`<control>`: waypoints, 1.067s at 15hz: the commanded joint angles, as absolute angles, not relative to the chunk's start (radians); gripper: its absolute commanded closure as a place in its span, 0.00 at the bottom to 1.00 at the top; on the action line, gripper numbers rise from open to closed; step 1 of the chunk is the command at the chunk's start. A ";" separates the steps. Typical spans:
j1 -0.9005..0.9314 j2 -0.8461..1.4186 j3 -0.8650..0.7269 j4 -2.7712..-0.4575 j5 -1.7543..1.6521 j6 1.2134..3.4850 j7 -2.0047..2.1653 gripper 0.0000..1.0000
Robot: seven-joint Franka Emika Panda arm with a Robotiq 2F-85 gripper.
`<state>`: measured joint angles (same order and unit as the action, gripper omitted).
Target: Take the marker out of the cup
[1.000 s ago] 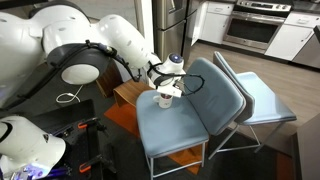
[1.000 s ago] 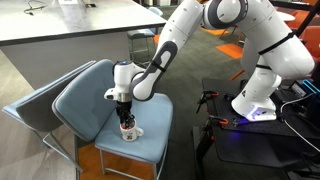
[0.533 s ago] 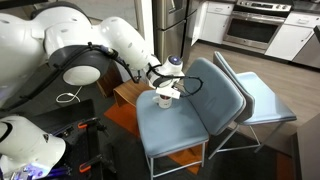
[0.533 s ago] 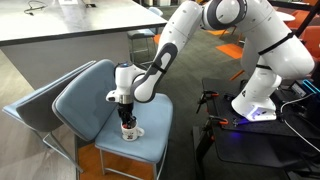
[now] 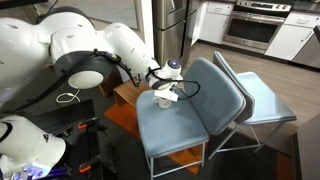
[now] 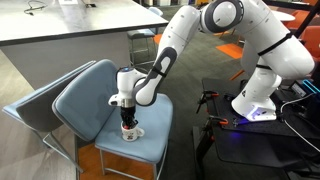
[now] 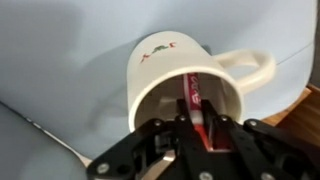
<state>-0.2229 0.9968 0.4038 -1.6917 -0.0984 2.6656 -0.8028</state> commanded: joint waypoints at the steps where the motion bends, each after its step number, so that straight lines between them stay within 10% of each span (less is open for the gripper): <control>1: -0.218 0.975 0.404 -1.715 -0.082 2.681 -0.805 0.95; 16: -0.185 0.559 0.332 -1.981 -0.039 2.523 -0.576 0.95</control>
